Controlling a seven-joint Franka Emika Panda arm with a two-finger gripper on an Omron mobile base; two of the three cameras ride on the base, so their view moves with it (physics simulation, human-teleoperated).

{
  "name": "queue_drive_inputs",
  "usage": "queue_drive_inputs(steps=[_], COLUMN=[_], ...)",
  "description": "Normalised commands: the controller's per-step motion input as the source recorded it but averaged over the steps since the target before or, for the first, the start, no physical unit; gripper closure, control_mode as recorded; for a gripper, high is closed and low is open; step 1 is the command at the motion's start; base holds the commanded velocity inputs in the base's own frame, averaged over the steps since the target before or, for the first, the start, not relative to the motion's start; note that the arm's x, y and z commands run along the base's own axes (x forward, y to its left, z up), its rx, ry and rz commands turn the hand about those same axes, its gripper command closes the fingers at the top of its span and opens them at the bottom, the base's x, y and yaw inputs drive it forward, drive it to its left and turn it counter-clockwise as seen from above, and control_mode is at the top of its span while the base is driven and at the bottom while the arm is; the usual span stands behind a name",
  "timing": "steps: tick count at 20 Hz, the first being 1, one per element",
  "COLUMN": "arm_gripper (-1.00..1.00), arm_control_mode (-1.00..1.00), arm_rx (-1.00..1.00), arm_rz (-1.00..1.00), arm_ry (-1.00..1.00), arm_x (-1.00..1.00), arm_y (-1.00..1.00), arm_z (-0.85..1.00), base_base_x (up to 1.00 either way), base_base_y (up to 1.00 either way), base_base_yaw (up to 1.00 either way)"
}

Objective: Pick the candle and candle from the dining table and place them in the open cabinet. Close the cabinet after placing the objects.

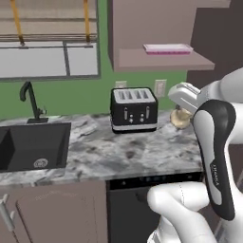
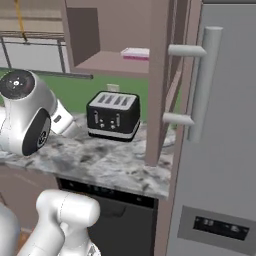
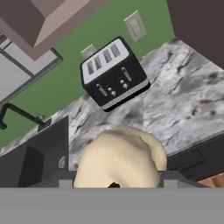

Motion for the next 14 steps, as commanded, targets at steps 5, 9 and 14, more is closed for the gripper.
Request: queue_drive_inputs(steps=[5, 9, 14], arm_gripper=[1.0, 1.0, 1.0], arm_control_mode=[1.0, 1.0, 1.0], arm_rx=[0.0, 0.0, 0.0], arm_rz=[0.0, 0.0, 0.0], arm_ry=[0.0, 0.0, 0.0], arm_x=[0.0, 0.0, 0.0], arm_y=[0.0, 0.0, 0.0], arm_z=[0.0, 0.0, 0.0], base_base_x=[0.61, 0.61, 0.49], base_base_y=[0.14, 0.31, 0.34], base_base_yaw=[-0.16, -0.15, -0.14])
